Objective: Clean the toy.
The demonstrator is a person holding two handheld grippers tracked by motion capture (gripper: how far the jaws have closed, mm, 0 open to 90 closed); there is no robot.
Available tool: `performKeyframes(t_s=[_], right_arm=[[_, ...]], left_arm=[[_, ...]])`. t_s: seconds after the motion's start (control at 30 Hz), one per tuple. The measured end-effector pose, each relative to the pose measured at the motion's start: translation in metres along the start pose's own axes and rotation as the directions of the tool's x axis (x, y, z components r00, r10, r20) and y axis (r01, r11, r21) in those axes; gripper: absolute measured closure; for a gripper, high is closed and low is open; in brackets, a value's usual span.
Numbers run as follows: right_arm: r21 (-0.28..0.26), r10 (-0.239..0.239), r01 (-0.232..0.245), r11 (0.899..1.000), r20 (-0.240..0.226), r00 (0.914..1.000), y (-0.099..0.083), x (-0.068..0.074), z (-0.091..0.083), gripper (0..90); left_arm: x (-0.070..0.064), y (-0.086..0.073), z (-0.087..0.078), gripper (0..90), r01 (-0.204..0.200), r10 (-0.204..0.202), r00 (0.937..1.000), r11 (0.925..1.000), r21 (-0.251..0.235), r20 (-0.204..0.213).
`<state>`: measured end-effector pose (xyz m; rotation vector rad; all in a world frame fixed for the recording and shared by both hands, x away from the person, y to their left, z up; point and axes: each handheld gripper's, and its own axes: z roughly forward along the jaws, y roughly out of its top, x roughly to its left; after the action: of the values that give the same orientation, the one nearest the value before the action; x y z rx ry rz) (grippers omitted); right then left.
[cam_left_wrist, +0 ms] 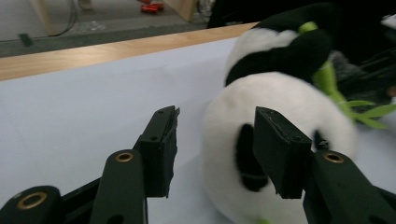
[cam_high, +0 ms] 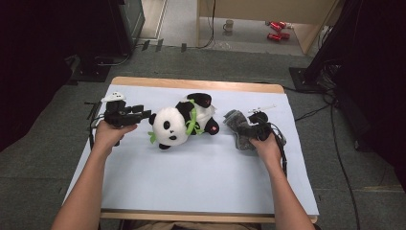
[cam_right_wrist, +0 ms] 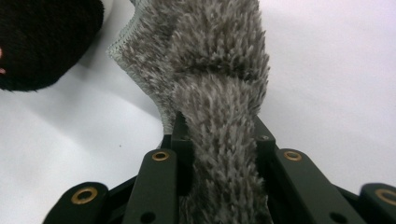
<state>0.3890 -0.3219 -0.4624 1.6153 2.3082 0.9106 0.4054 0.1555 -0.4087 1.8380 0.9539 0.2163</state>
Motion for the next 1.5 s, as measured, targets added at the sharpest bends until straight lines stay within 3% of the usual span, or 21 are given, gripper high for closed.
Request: performKeyframes(t_s=[0.1,0.23,0.33,0.5,0.6,0.87,1.13,1.3,1.5], right_arm=[[0.001,0.005,-0.005,1.000,0.005,1.0000,-0.001,-0.001,0.001,70.3],[0.018,-0.003,0.003,1.000,0.017,0.9999,-0.002,-0.001,0.006,69.3],[0.014,0.010,-0.010,1.000,0.012,0.9999,-0.003,-0.002,0.010,68.7],[0.013,0.023,-0.023,1.000,0.002,0.9997,-0.004,-0.004,0.011,67.9],[0.014,0.018,-0.018,1.000,0.006,0.9998,-0.003,-0.003,0.011,67.8],[0.005,0.017,-0.018,1.000,0.006,0.9998,-0.002,-0.003,0.008,61.7],[-0.037,0.042,-0.043,0.998,-0.041,0.9983,0.000,-0.005,-0.007,46.7],[-0.092,0.021,-0.027,0.995,-0.072,0.9972,-0.001,-0.003,-0.022,40.0],[-0.133,-0.016,0.005,0.991,-0.086,0.9962,-0.012,-0.003,-0.038,40.4]], left_arm=[[-0.002,-0.003,0.001,46.7,-0.018,0.018,0.9998,0.9997,0.014,0.006],[-0.001,-0.009,0.004,44.0,-0.014,0.014,0.9999,0.9999,0.004,0.001],[-0.002,-0.012,0.010,43.1,-0.025,0.025,0.9993,0.9997,0.005,0.029],[-0.004,-0.017,0.026,43.4,-0.057,0.057,0.9984,0.9981,0.023,0.004],[-0.001,-0.017,0.027,43.8,-0.040,0.040,0.9992,0.9991,0.010,0.004],[0.003,-0.016,0.020,37.9,-0.030,0.030,0.9995,0.9995,0.004,-0.004],[0.003,-0.018,0.014,36.5,-0.036,0.037,0.9992,0.9992,0.016,-0.014],[-0.001,-0.019,0.005,35.7,-0.046,0.046,0.9989,0.9989,0.014,-0.012],[-0.002,-0.026,-0.012,35.3,-0.058,0.059,0.9978,0.9982,0.013,-0.030]])
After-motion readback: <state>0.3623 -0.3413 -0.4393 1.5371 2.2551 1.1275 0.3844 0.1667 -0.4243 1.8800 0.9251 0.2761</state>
